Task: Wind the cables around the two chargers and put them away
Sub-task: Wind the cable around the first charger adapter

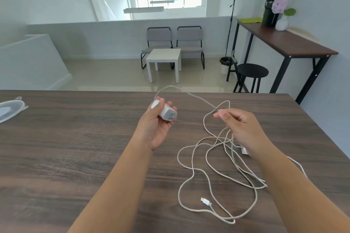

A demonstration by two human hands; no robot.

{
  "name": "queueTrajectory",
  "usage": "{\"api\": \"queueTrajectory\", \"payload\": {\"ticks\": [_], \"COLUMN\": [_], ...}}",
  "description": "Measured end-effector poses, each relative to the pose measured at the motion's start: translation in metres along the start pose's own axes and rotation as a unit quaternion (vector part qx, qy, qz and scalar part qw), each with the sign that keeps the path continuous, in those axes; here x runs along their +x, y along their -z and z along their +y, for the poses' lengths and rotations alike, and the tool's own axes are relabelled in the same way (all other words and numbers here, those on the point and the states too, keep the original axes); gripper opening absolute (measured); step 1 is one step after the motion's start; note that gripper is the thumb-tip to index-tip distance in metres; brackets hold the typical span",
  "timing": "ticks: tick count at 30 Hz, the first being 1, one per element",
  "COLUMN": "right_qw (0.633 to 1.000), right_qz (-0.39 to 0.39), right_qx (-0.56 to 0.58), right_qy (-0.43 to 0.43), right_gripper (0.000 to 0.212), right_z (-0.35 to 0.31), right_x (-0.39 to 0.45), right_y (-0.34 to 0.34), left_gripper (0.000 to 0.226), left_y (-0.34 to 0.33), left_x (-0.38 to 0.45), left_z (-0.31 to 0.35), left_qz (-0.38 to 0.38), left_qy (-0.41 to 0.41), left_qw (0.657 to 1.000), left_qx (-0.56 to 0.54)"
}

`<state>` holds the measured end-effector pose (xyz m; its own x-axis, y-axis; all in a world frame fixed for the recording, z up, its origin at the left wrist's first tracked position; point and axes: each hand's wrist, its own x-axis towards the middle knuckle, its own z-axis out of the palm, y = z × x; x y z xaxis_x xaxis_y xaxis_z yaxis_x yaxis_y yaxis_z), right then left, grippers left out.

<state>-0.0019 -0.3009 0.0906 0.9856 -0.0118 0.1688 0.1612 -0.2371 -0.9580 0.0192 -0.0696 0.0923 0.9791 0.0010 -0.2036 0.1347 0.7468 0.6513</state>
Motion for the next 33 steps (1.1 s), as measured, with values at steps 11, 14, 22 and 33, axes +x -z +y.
{"api": "queueTrajectory", "payload": {"ticks": [11,14,22,33], "right_qw": [1.0,0.999,1.0,0.999], "right_qz": [0.002,0.01,0.003,0.0], "right_qx": [0.015,0.023,0.009,-0.016], "right_qy": [0.027,0.022,0.023,0.03], "right_gripper": [0.01,0.01,0.007,0.004], "right_z": [0.006,0.013,0.014,0.012], "right_x": [-0.004,-0.003,-0.004,0.001], "right_y": [-0.018,-0.02,-0.017,-0.016], "left_gripper": [0.038,0.035,0.04,0.047], "left_y": [-0.007,-0.008,-0.005,-0.004], "left_x": [-0.002,-0.005,-0.007,-0.014], "left_z": [-0.009,-0.007,-0.001,-0.003], "left_qz": [-0.046,-0.06,-0.088,-0.166], "left_qy": [-0.014,-0.024,-0.022,0.045], "left_qw": [0.999,0.998,0.995,0.981], "left_qx": [0.017,0.013,0.04,0.089]}}
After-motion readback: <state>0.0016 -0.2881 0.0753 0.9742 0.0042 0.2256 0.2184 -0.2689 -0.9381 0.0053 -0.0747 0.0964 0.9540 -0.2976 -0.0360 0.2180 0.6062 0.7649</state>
